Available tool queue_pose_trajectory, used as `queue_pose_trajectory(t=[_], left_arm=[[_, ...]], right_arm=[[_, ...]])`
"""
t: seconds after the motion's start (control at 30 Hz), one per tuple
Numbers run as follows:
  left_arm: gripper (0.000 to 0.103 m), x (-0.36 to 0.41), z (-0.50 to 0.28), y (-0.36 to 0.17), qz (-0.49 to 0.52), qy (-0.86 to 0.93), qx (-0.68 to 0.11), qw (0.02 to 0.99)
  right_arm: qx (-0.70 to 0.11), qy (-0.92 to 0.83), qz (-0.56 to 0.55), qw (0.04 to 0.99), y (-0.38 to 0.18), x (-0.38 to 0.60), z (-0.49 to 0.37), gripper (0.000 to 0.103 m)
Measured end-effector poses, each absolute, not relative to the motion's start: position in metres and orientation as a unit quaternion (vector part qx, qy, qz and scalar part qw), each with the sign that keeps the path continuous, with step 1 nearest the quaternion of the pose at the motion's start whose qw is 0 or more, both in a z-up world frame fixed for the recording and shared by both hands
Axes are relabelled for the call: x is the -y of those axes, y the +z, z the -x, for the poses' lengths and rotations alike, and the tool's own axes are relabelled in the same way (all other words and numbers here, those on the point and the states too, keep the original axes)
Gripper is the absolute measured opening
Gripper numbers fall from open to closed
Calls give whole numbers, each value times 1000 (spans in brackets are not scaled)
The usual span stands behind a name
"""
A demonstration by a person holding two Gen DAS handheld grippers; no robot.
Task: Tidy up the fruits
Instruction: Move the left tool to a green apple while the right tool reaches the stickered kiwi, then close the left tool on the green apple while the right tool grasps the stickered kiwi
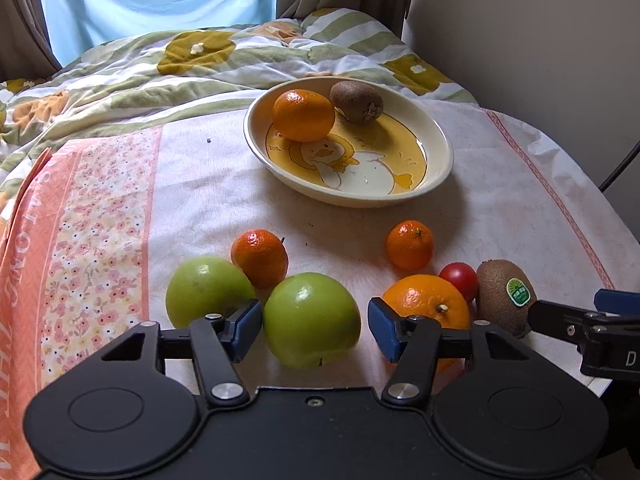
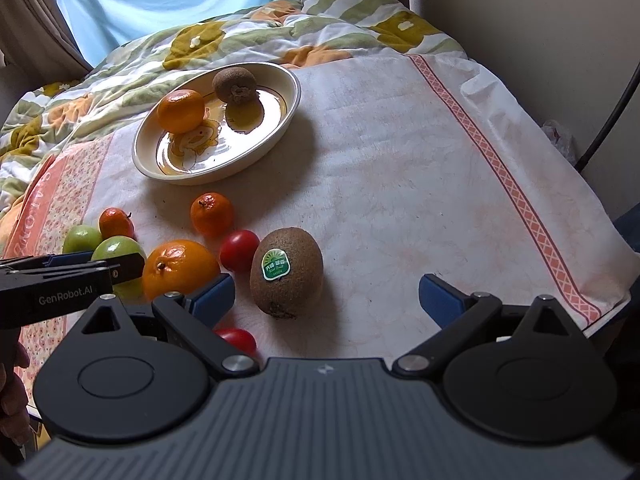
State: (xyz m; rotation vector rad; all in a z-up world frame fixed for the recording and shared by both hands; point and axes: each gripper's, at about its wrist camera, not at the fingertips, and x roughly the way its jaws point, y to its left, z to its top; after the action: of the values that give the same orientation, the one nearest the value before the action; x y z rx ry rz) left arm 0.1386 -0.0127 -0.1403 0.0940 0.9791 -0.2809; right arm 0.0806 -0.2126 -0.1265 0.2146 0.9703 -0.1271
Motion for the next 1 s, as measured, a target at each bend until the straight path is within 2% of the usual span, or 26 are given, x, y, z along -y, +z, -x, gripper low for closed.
queue_pose_trajectory(t=[0.6, 0.83, 1.0], left_arm=[[60, 12, -141, -148, -41, -138, -463, 875], [60, 7, -131, -147, -34, -133, -464, 875], [60, 4, -124, -144, -36, -132, -461, 877]], right_arm=[[-480, -39, -93, 871, -143, 204, -94, 103], [-486, -25, -93, 869, -153, 200, -106, 91], [-491, -16, -87, 867, -159, 196, -113, 78]])
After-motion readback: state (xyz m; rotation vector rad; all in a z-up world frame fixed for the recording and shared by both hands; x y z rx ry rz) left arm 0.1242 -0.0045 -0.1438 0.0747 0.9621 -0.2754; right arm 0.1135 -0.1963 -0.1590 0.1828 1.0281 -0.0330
